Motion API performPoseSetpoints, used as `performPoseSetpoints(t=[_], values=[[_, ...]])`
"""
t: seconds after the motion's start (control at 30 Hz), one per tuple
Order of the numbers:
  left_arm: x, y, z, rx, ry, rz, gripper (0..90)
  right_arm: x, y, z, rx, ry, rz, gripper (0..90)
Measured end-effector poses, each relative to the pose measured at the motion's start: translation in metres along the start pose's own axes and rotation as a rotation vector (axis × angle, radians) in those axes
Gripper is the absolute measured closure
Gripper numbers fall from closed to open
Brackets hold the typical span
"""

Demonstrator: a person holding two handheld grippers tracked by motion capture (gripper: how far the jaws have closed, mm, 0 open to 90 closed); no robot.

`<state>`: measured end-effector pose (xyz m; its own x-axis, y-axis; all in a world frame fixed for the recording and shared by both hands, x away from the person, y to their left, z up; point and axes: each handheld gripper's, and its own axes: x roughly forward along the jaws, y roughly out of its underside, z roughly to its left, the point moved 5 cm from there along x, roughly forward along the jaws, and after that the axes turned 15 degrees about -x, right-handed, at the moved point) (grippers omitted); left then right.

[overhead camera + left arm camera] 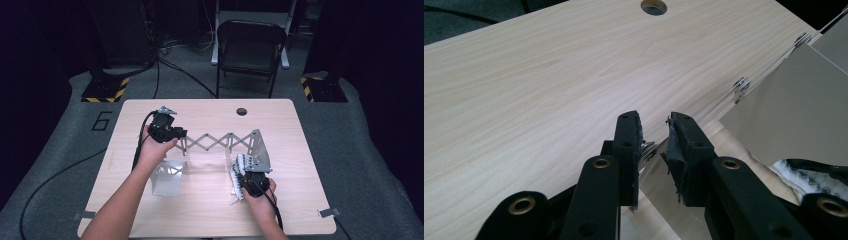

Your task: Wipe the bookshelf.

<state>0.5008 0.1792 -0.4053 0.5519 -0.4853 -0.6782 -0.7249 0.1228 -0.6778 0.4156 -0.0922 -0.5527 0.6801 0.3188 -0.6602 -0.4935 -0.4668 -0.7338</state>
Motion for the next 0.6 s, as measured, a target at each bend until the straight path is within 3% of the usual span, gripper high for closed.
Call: performPoseSetpoints(t=[0.03,0.27,0.6], values=[[0.000,0.000,0.000,0.005,0.002,0.004,74.7,0.002,-0.002,0.001,0.019,0.005,-0.008,70.5],[-0.003,0.003,-0.003,0.033,0.005,0.020,75.5,0.000,0.000,-0.001,-0.010,0.004,-0.007,70.6],[-0.009,0.013,-0.014,0.062,0.018,0.031,76.0,-0.014,0.018,-0.024,-0.025,0.020,0.004,71.4]])
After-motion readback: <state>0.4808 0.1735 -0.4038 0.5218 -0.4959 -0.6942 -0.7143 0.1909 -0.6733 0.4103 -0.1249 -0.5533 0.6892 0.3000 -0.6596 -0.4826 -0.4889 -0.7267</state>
